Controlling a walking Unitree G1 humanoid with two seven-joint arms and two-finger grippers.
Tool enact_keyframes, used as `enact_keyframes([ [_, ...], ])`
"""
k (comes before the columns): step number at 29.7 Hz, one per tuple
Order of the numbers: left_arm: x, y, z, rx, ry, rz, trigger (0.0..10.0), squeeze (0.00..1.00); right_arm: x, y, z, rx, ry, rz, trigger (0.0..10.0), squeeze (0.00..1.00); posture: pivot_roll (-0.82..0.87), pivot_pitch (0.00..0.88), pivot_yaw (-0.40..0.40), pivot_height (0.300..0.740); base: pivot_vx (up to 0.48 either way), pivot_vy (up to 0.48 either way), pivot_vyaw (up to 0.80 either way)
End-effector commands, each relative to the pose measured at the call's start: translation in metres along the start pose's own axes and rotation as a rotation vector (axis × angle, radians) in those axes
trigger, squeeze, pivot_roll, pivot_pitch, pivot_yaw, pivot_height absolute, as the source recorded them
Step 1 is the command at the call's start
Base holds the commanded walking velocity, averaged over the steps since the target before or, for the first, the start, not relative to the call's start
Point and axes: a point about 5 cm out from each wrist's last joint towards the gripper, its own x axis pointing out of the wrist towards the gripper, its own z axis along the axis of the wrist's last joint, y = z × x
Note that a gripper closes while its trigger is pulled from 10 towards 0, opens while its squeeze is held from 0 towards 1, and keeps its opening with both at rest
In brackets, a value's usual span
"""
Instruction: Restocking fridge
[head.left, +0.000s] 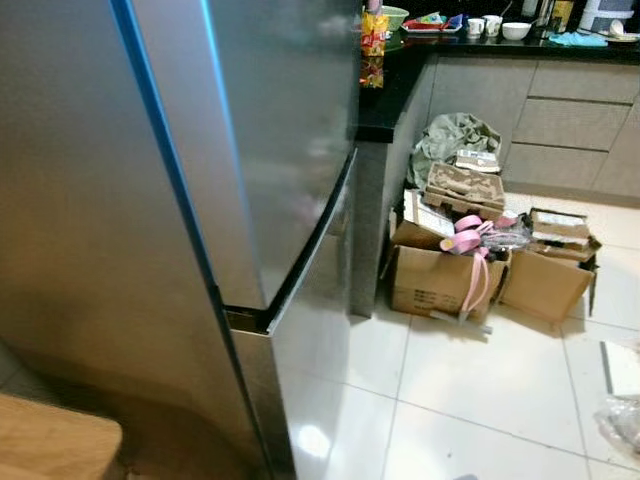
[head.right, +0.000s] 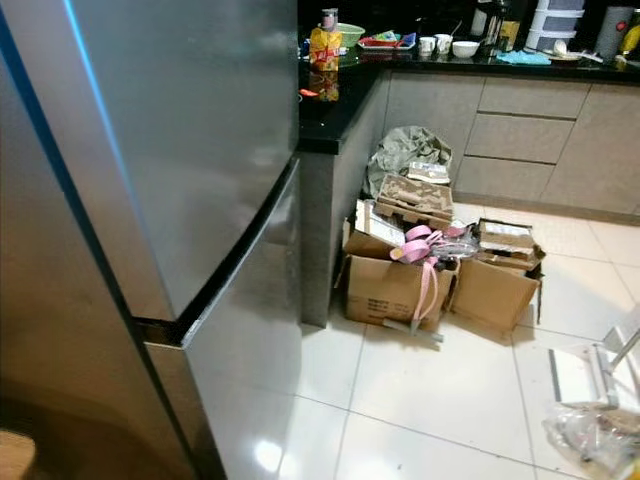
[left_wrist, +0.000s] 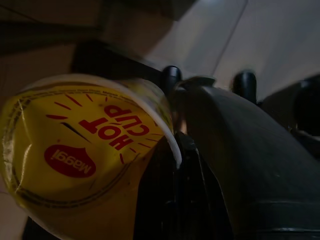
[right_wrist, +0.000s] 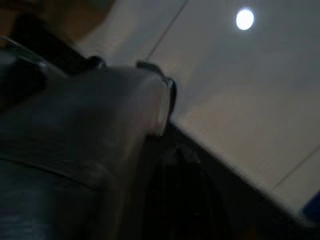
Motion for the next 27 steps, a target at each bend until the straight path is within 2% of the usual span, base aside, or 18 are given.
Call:
enact_keyframes([
  [1,0.0,0.001,-0.003,0.006,0.01,0.001,10.0,0.0,-0.006,-0.014,-0.012,0.013,0.026,-0.024,10.0,0.0,-0.1,0.0,0.019,0.74,0.0,-0.461,0.0],
  [4,0.0,0.001,-0.004,0.007,0.012,0.002,10.0,0.0,-0.01,-0.022,-0.019,0.022,0.029,-0.02,10.0,0.0,-0.1,0.0,0.02,0.74,0.0,-0.464,0.0],
  [7,-0.001,0.001,-0.004,0.009,0.014,0.003,10.0,0.0,-0.013,-0.025,-0.023,0.026,0.032,0.005,10.0,0.0,-0.1,0.0,0.022,0.74,0.0,-0.465,0.8],
  [14,-0.001,0.001,-0.005,0.004,0.016,0.004,10.0,0.0,-0.013,-0.022,-0.029,0.014,0.049,0.049,10.0,0.0,-0.1,0.0,0.025,0.74,0.0,-0.464,0.8],
  [16,-0.001,0.001,-0.006,0.002,0.019,0.002,10.0,0.0,-0.011,-0.015,-0.029,0.009,0.051,0.065,10.0,0.0,-0.1,0.0,0.025,0.74,0.0,-0.465,0.8],
  [17,-0.001,0.001,-0.008,0.0,0.022,0.002,10.0,0.0,-0.007,-0.005,-0.027,0.002,0.052,0.083,10.0,0.0,-0.1,0.0,0.023,0.74,0.0,-0.461,0.8],
  [18,-0.001,0.001,-0.008,0.0,0.022,0.002,10.0,0.0,-0.007,-0.005,-0.027,0.002,0.052,0.083,10.0,0.0,-0.1,0.0,0.023,0.74,0.0,-0.461,0.8],
  [22,-0.001,0.0,-0.009,-0.008,0.026,-0.001,10.0,0.0,0.003,0.023,-0.013,0.002,0.034,0.126,10.0,0.0,-0.1,0.0,0.023,0.74,0.0,-0.416,0.8],
  [25,-0.001,-0.001,-0.009,-0.022,0.025,-0.004,10.0,0.0,0.009,0.042,0.0,-0.002,0.015,0.159,10.0,0.0,-0.1,0.0,0.023,0.74,0.0,0.0,0.8],
  [27,0.0,-0.002,-0.009,-0.021,0.025,-0.005,10.0,0.0,0.01,0.045,0.002,-0.003,0.012,0.163,10.0,0.0,-0.1,0.0,0.023,0.74,0.0,0.0,0.8],
])
